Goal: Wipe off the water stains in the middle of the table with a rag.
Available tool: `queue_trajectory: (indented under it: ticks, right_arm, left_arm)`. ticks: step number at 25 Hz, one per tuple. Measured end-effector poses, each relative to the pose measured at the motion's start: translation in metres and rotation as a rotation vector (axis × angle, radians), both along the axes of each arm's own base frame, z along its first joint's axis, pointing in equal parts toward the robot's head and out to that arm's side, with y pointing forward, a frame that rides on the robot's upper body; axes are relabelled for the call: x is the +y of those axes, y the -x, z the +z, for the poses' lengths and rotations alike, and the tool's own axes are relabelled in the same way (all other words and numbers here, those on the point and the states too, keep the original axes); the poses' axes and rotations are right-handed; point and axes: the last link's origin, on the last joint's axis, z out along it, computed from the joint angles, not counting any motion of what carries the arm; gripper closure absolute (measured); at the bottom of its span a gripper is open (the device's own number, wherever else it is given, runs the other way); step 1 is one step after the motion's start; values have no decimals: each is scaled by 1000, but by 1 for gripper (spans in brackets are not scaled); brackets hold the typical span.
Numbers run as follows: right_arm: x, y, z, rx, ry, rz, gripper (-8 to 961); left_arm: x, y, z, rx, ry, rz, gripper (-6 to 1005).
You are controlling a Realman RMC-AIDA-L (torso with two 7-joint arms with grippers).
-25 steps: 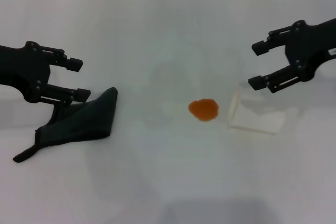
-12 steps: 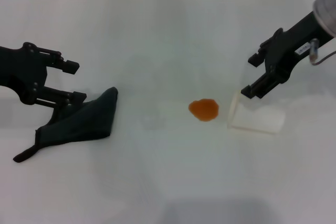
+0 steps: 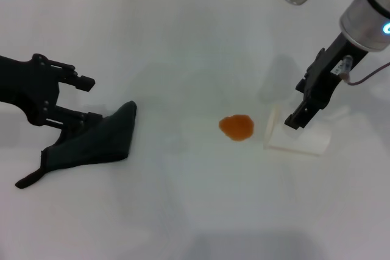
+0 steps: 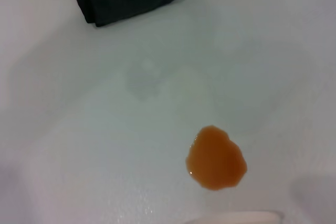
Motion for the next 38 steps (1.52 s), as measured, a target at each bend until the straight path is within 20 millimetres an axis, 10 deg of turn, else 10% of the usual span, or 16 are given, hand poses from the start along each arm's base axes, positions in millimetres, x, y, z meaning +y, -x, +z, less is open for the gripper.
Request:
queue_trajectory:
  ticks: [38]
  right_arm:
    - [-4,-30,-61,-149,42,18,120]
  left_arm:
    - [2,-9,-26,38,40,-17,287]
